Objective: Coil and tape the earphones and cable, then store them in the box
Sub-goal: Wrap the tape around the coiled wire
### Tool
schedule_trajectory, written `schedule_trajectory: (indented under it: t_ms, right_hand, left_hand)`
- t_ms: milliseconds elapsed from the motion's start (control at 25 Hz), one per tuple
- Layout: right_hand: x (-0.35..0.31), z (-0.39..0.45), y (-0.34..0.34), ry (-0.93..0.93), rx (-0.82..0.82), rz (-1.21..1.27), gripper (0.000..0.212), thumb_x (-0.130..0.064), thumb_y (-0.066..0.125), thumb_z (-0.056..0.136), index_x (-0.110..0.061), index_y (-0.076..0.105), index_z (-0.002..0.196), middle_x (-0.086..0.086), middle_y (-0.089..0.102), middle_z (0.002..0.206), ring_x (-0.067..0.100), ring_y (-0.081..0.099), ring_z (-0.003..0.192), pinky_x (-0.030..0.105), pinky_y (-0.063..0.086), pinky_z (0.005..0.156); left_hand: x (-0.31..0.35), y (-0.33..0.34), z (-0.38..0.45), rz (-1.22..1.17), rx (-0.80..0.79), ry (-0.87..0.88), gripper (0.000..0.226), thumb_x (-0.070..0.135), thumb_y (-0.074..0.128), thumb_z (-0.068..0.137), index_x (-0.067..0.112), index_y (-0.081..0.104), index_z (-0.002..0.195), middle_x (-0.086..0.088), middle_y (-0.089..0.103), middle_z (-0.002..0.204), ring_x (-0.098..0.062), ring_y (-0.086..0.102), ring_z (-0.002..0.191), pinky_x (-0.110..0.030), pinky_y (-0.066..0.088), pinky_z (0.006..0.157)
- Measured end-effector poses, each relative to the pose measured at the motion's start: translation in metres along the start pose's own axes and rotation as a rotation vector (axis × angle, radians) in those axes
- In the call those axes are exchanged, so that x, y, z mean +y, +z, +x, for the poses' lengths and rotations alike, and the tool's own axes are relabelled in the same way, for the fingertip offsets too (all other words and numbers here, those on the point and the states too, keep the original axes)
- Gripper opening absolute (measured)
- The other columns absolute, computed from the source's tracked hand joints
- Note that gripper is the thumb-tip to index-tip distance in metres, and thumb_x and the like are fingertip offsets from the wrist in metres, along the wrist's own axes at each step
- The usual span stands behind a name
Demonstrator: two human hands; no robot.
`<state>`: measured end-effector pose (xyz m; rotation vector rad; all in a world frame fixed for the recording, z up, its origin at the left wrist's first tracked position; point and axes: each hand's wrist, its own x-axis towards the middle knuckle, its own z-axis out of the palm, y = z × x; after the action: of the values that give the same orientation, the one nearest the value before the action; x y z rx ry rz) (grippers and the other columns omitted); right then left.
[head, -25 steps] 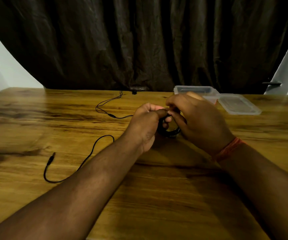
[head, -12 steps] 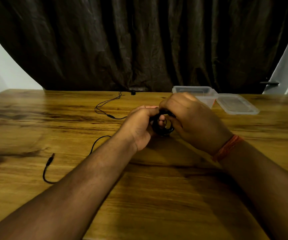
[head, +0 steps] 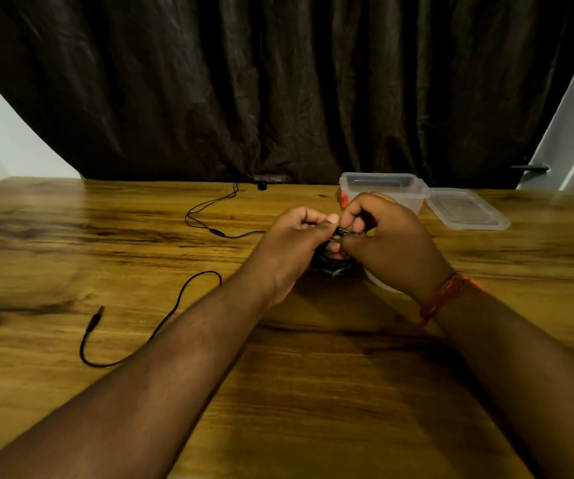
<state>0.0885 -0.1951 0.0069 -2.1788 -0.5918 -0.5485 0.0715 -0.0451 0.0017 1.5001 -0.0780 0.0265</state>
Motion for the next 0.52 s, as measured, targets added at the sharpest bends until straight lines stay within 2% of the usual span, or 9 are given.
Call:
schedule_trajectory:
  t_ms: [80, 160, 240, 320, 440, 520]
  right_hand:
    - [0.004, 0.001, -0.001, 0.133, -0.011, 0.04, 0.015, -0.005, 0.067, 0.071, -0.013, 0.061, 0.082, -0.005, 0.051, 0.07, 0.012, 0.047, 0.065, 0.029, 0.041, 0.061]
    - [0.006, 0.001, -0.002, 0.222, -0.009, 0.087, 0.012, -0.005, 0.064, 0.073, -0.013, 0.062, 0.082, -0.003, 0.052, 0.067, 0.012, 0.048, 0.062, 0.03, 0.041, 0.06]
    - [0.008, -0.001, -0.002, 0.277, -0.029, 0.081, 0.013, -0.007, 0.065, 0.074, -0.015, 0.061, 0.083, -0.002, 0.055, 0.068, 0.012, 0.049, 0.062, 0.029, 0.042, 0.061]
    - [0.006, -0.004, 0.001, 0.288, -0.094, 0.029, 0.012, -0.01, 0.066, 0.076, -0.017, 0.061, 0.085, -0.002, 0.059, 0.072, 0.011, 0.053, 0.064, 0.03, 0.044, 0.061]
    - [0.002, -0.008, 0.005, 0.261, -0.198, -0.027, 0.01, -0.015, 0.069, 0.078, -0.017, 0.061, 0.084, -0.001, 0.062, 0.076, 0.015, 0.06, 0.07, 0.033, 0.051, 0.064]
    - [0.001, -0.008, 0.004, 0.213, -0.246, -0.117, 0.011, -0.015, 0.07, 0.078, -0.016, 0.061, 0.085, -0.003, 0.06, 0.075, 0.012, 0.057, 0.07, 0.027, 0.047, 0.062]
  left_hand:
    - [-0.003, -0.002, 0.002, 0.152, 0.031, 0.013, 0.012, 0.016, 0.063, 0.094, 0.012, 0.062, 0.105, -0.009, 0.07, 0.099, -0.017, 0.072, 0.087, -0.036, 0.055, 0.09]
    - [-0.004, -0.007, 0.003, 0.222, 0.032, -0.002, 0.015, 0.014, 0.066, 0.091, 0.014, 0.063, 0.106, -0.009, 0.07, 0.103, -0.021, 0.07, 0.097, -0.038, 0.055, 0.09]
    - [-0.004, -0.011, 0.004, 0.302, 0.001, -0.01, 0.016, 0.01, 0.068, 0.089, 0.013, 0.063, 0.104, -0.008, 0.07, 0.098, -0.019, 0.068, 0.094, -0.03, 0.055, 0.076]
    - [-0.005, -0.015, 0.006, 0.435, -0.015, 0.022, 0.014, 0.005, 0.067, 0.088, 0.01, 0.064, 0.1, -0.006, 0.068, 0.089, -0.015, 0.065, 0.083, -0.023, 0.051, 0.068]
    - [-0.008, -0.014, 0.009, 0.563, -0.03, 0.068, 0.019, -0.011, 0.057, 0.087, 0.007, 0.061, 0.09, -0.002, 0.062, 0.076, -0.011, 0.059, 0.072, -0.026, 0.05, 0.07]
    - [-0.01, -0.012, 0.009, 0.592, -0.047, 0.092, 0.025, -0.018, 0.049, 0.085, 0.004, 0.06, 0.089, -0.008, 0.062, 0.078, -0.014, 0.059, 0.072, -0.027, 0.051, 0.071]
